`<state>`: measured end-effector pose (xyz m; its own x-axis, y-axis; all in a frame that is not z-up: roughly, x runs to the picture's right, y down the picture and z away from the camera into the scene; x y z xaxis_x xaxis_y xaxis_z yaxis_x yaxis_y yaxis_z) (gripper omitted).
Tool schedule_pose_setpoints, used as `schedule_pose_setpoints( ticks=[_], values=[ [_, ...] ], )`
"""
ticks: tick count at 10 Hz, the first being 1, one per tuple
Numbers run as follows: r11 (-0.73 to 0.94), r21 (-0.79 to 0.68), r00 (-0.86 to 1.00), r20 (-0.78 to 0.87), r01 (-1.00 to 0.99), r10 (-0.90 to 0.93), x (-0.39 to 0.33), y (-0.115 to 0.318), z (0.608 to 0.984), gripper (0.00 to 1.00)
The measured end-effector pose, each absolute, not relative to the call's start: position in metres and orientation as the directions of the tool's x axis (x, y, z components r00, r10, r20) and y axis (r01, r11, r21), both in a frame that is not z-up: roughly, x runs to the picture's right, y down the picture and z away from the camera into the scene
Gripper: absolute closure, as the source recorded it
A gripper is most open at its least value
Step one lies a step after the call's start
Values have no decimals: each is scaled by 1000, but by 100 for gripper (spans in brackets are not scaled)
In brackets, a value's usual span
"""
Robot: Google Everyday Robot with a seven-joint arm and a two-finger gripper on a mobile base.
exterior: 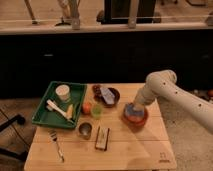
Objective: Wipe table surface with sponge
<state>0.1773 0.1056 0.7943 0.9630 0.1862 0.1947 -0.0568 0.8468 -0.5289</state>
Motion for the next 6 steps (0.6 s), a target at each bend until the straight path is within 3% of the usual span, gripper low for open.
schedule_pose_setpoints(
  ticks=[6],
  values=[
    [849, -528, 967, 204, -23, 153, 176, 174, 751, 96]
  ],
)
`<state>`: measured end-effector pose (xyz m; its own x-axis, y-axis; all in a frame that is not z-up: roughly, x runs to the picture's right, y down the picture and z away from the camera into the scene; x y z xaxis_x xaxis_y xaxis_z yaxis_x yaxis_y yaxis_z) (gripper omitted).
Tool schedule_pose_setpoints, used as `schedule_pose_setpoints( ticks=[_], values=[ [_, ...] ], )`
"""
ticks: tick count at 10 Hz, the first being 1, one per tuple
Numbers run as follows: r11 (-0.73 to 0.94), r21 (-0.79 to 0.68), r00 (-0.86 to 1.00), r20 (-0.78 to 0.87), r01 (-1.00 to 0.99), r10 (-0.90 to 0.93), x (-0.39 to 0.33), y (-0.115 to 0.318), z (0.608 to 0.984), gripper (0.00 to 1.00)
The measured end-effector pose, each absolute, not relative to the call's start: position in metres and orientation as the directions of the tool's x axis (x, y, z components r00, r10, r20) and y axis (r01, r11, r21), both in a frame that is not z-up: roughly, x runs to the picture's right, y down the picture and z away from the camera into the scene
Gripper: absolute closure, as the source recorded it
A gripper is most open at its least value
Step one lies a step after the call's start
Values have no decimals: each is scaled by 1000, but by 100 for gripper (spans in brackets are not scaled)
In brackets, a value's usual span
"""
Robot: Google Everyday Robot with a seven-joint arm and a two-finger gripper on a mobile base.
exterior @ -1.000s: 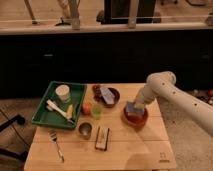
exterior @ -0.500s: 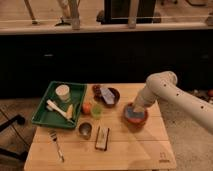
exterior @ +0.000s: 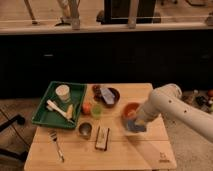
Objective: Wipe table surface with sponge
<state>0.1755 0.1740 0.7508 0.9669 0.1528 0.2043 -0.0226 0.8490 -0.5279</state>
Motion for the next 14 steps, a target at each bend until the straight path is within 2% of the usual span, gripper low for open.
schedule_pose_setpoints(
  ticks=[4, 10, 14],
  values=[
    [837, -543, 959, 197, -67, 205, 182, 213, 763, 96],
    [828, -531, 920, 208, -180, 334, 198, 243, 759, 96],
    [816, -538, 908, 200, -211, 367, 203, 248, 771, 96]
  ],
)
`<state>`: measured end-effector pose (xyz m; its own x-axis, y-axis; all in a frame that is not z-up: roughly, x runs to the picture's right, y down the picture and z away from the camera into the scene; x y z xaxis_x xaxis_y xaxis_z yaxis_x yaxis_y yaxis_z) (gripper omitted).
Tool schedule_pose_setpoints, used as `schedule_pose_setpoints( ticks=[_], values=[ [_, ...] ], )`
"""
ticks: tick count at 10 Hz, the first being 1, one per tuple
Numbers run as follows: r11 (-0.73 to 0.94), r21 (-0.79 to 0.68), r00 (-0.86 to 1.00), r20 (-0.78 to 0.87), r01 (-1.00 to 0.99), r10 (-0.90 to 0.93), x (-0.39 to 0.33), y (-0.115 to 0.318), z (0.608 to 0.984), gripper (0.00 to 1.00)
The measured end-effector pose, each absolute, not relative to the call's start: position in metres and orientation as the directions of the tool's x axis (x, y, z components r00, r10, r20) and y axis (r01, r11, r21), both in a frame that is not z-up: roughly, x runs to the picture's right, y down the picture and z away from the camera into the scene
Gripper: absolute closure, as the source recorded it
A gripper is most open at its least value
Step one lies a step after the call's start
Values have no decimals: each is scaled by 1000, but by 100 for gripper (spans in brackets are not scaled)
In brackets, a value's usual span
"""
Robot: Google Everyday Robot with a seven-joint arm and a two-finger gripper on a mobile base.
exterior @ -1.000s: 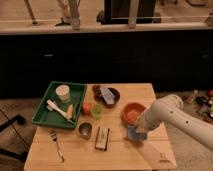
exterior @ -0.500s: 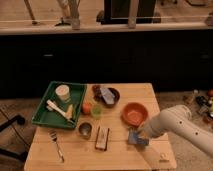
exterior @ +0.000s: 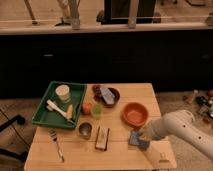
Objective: Wipe table surface with sponge
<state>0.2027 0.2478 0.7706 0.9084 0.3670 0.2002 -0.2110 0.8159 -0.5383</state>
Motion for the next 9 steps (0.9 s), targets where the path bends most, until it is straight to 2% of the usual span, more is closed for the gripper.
schedule_pose_setpoints(
  ticks=[4, 9],
  values=[
    [816, -537, 902, 212, -214, 376, 200, 239, 779, 96],
    [796, -599, 833, 393, -90, 389, 160, 242, 766, 96]
  ],
)
